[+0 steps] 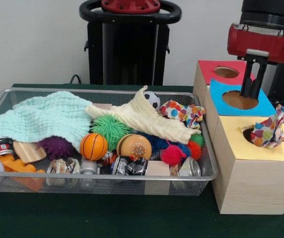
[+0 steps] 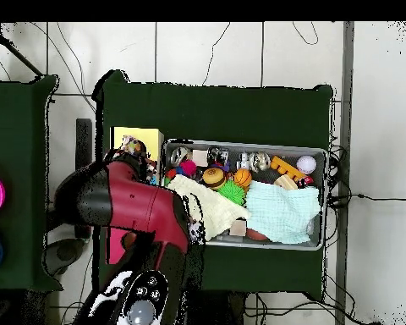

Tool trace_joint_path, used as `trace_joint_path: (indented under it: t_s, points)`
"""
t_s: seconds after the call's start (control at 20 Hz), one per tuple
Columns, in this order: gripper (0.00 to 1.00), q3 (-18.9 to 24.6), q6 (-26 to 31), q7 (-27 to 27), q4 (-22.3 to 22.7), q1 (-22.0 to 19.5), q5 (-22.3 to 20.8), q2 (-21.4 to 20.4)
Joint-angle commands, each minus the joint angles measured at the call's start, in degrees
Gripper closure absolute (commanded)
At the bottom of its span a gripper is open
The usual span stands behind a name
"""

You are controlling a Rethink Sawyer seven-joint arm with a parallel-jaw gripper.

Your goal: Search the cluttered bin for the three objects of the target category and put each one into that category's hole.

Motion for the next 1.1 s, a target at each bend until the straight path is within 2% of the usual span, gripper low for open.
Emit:
trace_joint_path:
  t_s: [0.05, 0.15, 0.3, 0.4, 0.8, 1.1]
  points:
    - [1.0, 9.35, 18.66, -6.45, 0.11, -7.52, -6.06, -4.17]
    - [1.0, 9.04, 15.86, -5.23, 0.81, -7.71, -6.63, -3.21]
    - [1.0, 11.28, 10.08, -4.09, 1.94, -9.97, -7.65, -1.06]
    - [1.0, 12.04, 8.59, -3.74, 1.51, -10.72, -8.92, 0.11]
    - [1.0, 13.23, 9.27, 0.06, -2.32, -11.09, -11.71, 2.2]
    - [1.0, 12.97, 8.89, 2.76, -3.96, -9.82, -12.45, 3.48]
